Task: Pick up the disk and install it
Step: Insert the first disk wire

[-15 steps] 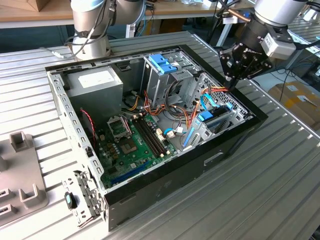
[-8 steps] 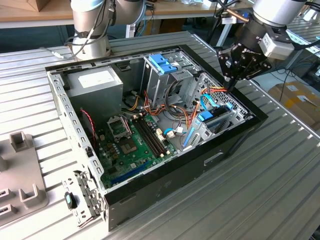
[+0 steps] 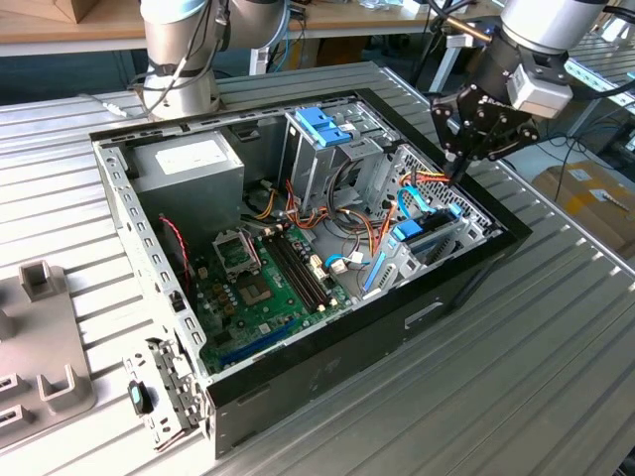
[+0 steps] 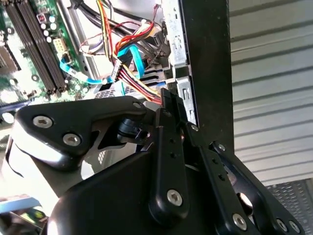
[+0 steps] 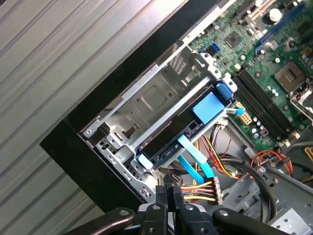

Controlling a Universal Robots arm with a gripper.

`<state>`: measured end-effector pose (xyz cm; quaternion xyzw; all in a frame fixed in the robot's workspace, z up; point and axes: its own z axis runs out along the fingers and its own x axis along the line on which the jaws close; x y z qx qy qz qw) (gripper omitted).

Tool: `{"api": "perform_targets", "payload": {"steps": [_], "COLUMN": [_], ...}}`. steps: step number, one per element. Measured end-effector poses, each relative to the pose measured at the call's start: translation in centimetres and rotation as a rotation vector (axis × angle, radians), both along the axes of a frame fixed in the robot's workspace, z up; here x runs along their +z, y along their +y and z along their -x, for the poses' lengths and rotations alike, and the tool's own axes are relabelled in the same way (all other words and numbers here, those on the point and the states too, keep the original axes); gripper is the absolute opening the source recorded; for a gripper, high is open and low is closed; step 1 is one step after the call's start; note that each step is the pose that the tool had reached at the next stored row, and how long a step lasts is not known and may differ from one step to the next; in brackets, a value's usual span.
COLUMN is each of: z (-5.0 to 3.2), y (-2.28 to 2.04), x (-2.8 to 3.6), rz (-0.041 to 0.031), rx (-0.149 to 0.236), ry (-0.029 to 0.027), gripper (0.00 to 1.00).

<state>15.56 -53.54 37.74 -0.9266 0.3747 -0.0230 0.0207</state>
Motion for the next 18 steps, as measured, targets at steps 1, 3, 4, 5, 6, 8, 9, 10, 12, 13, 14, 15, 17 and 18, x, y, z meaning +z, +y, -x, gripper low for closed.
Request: {"api": "perform_targets", "payload": {"steps": [1, 3, 4, 5, 6, 8, 9, 10, 12, 13, 14, 15, 17, 18], "z": [0.00, 0.00, 0.00, 0.00, 0.00, 0.00, 0.00, 0.00, 0.00, 0.00, 0.00, 0.00, 0.00, 0.00], "y": [0.00, 0.00, 0.00, 0.00, 0.00, 0.00, 0.00, 0.00, 0.00, 0.00, 0.00, 0.00, 0.00, 0.00], "x": [-0.01, -0.03, -0.05, -0.06, -0.06, -0.05, -0.06, -0.06, -0.06, -0.07, -0.07, -0.06, -0.06, -0.06], "rz": [0.0001, 0.0001, 0.0000, 0.0001, 0.0001, 0.0002, 0.0001, 0.0001, 0.0001, 0.0001, 0.0000, 0.0001, 0.0001, 0.0001], "rx": [-0.023, -0.062, -0.079, -0.098, -0.112, -0.118, -0.118, -0.118, -0.118, -0.124, -0.134, -0.158, -0.208, -0.224], "ry": [0.0000, 0.0000, -0.0001, 0.0000, 0.0000, 0.0000, -0.0001, 0.0000, -0.0001, 0.0000, 0.0000, 0.0000, 0.0000, 0.0000], "gripper": [0.16, 0.16, 0.16, 0.16, 0.16, 0.16, 0.16, 0.16, 0.16, 0.16, 0.16, 0.16, 0.16, 0.16]}}
